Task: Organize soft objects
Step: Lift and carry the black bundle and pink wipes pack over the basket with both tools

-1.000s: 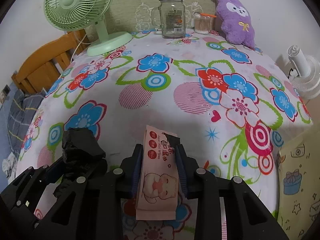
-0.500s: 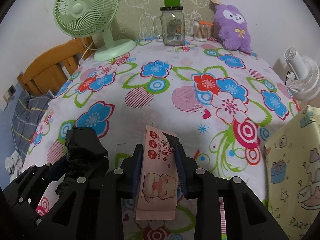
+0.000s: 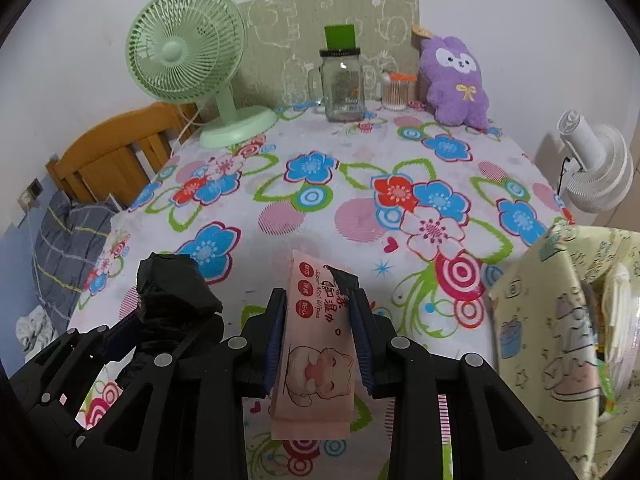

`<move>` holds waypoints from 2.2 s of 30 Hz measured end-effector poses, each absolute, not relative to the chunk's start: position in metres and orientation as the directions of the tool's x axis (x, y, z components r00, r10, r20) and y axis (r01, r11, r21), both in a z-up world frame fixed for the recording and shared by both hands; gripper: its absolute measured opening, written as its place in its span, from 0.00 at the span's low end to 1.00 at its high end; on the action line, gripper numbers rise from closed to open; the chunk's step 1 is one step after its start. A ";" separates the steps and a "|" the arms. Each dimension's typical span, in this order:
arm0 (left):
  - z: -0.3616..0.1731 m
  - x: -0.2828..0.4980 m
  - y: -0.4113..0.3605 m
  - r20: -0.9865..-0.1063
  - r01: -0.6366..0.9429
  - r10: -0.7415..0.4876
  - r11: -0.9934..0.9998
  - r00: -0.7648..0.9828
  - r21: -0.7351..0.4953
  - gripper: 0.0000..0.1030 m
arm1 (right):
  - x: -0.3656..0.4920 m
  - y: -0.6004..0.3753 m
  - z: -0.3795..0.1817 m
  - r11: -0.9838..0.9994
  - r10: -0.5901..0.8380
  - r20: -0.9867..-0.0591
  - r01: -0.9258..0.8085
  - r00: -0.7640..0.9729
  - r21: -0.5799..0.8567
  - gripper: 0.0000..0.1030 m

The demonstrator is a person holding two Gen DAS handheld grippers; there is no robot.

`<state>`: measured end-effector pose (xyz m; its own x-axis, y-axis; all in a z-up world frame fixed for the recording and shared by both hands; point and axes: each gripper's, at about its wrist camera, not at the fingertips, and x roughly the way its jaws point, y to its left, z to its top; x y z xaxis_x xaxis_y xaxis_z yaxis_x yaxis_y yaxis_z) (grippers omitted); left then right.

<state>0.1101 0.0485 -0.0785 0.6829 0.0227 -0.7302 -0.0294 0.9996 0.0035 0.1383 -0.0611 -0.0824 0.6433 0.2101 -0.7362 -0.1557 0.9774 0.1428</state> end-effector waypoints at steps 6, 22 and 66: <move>-0.064 0.099 0.041 -0.707 -0.013 0.010 1.000 0.707 0.001 0.44 | 0.125 -0.068 -0.066 0.976 0.215 -0.712 -0.166 0.668 0.139 0.34; -0.020 0.066 0.025 -0.634 0.016 -0.005 1.000 0.773 0.012 0.44 | 0.089 -0.085 -0.020 0.972 0.229 -0.636 -0.203 0.737 0.114 0.34; 0.004 0.064 -0.077 -0.594 0.185 -0.135 0.983 0.793 0.024 0.44 | 0.071 -0.182 0.015 0.988 0.143 -0.585 -0.147 0.798 0.042 0.34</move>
<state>0.0636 -0.0774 0.0044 0.7935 -0.1346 -0.5935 0.1845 0.9825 0.0240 0.0712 -0.1823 0.0146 0.7983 0.1435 -0.5849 -0.1470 0.9883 0.0418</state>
